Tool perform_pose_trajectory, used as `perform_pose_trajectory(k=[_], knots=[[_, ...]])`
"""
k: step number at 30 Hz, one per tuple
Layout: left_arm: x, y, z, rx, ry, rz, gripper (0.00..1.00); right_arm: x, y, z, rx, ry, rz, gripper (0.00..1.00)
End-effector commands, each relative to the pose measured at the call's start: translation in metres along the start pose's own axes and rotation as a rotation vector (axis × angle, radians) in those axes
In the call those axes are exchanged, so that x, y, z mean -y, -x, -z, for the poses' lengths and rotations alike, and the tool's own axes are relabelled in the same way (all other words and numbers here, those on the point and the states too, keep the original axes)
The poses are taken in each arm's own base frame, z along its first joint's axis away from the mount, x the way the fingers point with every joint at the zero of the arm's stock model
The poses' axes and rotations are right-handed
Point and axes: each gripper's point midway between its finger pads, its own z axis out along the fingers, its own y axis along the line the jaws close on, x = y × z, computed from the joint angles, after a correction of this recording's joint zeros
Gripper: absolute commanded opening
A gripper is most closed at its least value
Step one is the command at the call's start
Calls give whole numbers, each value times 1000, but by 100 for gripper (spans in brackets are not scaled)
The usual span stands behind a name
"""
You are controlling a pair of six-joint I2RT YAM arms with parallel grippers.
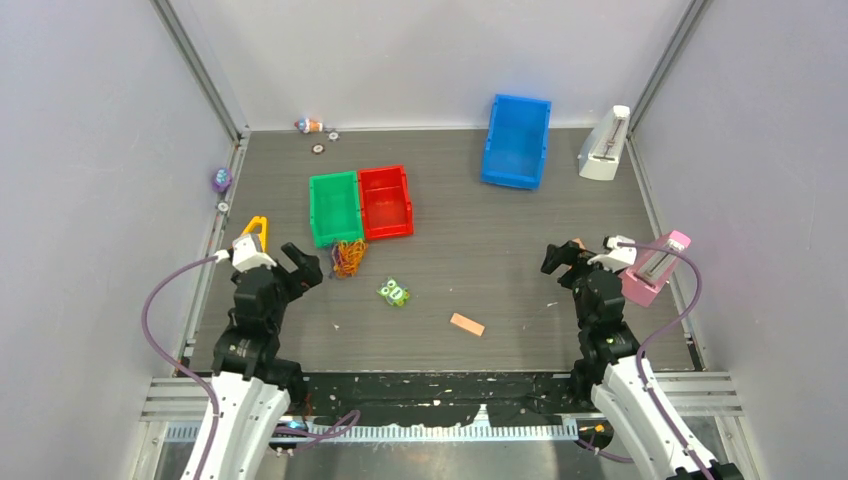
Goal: Untangle the cables
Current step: Pick up the cable at the center of the board.
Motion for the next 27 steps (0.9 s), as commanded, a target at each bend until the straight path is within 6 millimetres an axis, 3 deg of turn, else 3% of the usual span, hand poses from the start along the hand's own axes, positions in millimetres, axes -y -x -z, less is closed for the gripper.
perform_pose_trajectory(k=[1,9,15,19,24,27], knots=[[-13,-5,16,-120,115,-17,100,-2,14,1,50,0,-42,95],[-8,-27,22,-354,171,-11,99,-13,13,3,50,69,-39,95],[-8,-26,21,-329,190,-63,100,-16,7,-1,-13,65,-29,95],[4,-36,5,-321,134,-95,98,-26,4,-1,-28,121,-15,95],[49,-45,-25,-244,-86,-122,93,-34,6,2,-10,176,-12,95],[53,-50,-41,-187,-101,-118,90,-35,6,3,-2,181,-13,95]])
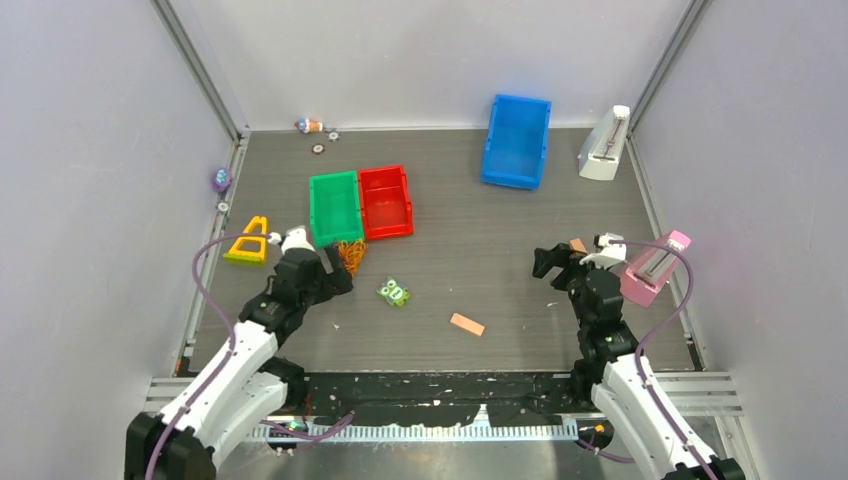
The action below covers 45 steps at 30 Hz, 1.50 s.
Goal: Untangle the cables
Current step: Pick up the cable at the center of the board.
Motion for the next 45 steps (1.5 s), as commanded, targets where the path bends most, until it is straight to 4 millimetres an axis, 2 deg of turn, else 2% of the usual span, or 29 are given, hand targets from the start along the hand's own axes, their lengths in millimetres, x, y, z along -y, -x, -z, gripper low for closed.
perform_pose_trajectory(k=[1,9,14,18,20,21,22,23,24,25,26,29,36,40,45], knots=[[26,29,-24,170,-93,4,89,-14,22,1,77,63,-5,95],[14,36,-57,155,56,-28,87,-14,23,1,88,67,-8,95],[25,42,-72,189,19,-26,83,-14,23,2,93,68,-8,95],[22,38,-87,148,53,-13,81,-14,23,1,92,68,-8,95],[22,35,-93,126,45,0,73,-15,22,1,89,72,-9,95],[26,34,-93,119,21,-7,65,-15,22,1,88,73,-8,95],[30,34,-92,119,-5,-15,44,-15,22,1,90,75,-8,95],[35,35,-90,122,-35,-27,31,-15,23,1,90,75,-7,95],[40,34,-87,118,-70,-35,13,-15,23,1,90,74,-7,95],[47,34,-83,119,-109,-47,4,-15,22,1,89,74,-6,95],[54,33,-78,111,-157,-62,0,-15,22,1,89,76,-5,95],[74,28,-60,91,-296,-119,0,-16,22,0,87,80,-5,95],[114,0,-11,42,-626,-206,0,-22,20,-2,73,108,0,95],[135,6,14,83,-764,-266,0,-27,18,-2,63,137,4,95],[162,23,30,153,-889,-281,0,-48,15,-1,47,259,18,96]])
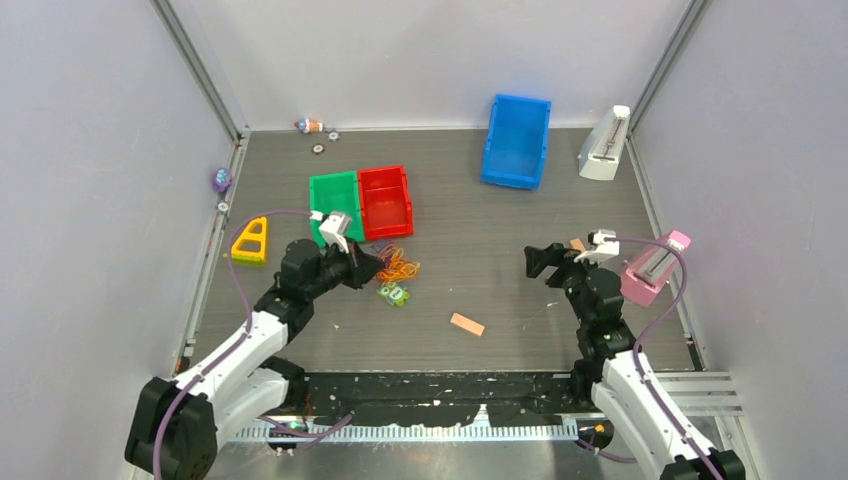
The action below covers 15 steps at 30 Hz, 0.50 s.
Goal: Untangle the cables
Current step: Pick up the cable at the center of the board.
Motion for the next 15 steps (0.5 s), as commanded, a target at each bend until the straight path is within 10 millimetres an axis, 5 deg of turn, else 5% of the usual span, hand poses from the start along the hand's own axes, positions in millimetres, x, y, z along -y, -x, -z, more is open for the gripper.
perform_pose_trajectory(k=[1,8,12,15], knots=[[46,41,-6,119,-207,-91,0,-33,14,-2,45,177,26,96],[69,59,-36,174,-298,-44,0,-71,30,-16,19,285,-14,100],[65,59,-53,165,-297,-53,0,-88,46,-30,15,306,4,100],[62,52,-60,176,-305,-52,0,-99,39,-41,1,352,14,100]])
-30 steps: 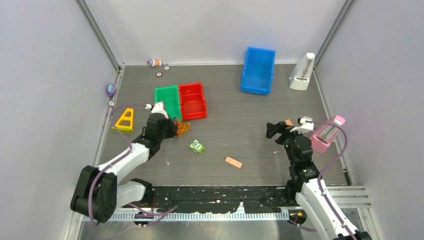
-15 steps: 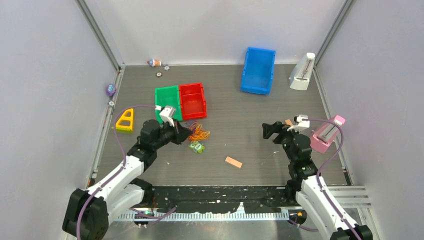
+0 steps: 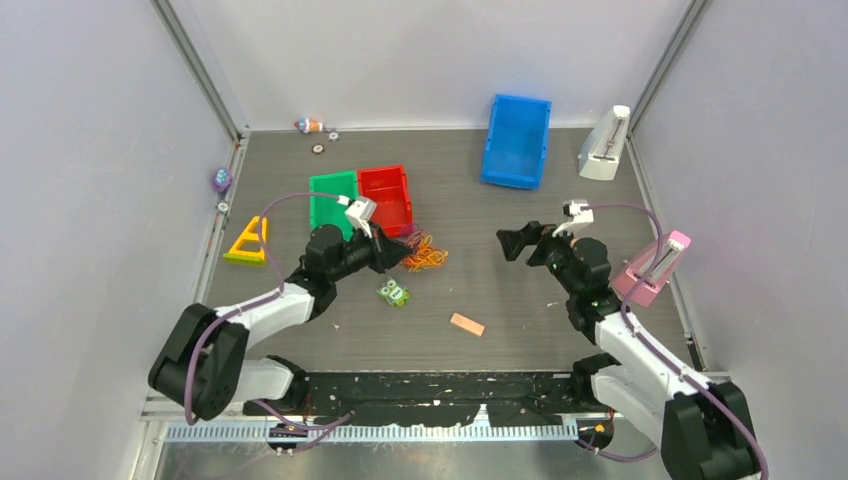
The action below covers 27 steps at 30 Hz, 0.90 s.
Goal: Untangle the cables
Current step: Pick up the cable at the center of the board.
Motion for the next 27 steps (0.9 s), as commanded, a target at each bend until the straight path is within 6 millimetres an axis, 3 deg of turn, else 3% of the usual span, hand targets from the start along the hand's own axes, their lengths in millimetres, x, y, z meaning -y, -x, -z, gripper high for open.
perform_pose_trajectory(k=[1,6,10,15,27], knots=[[19,34,-13,137,-98,-62,0,-29,26,-18,80,122,29,100],[16,28,-22,92,-73,-23,0,-34,-7,-30,61,175,26,100],[9,26,-27,57,-39,-17,0,-53,-11,-36,25,250,39,97],[7,25,-30,46,-35,-20,0,-59,-9,-35,24,268,63,97],[20,14,-41,-24,-51,-61,0,-86,-17,-37,-21,367,92,97]])
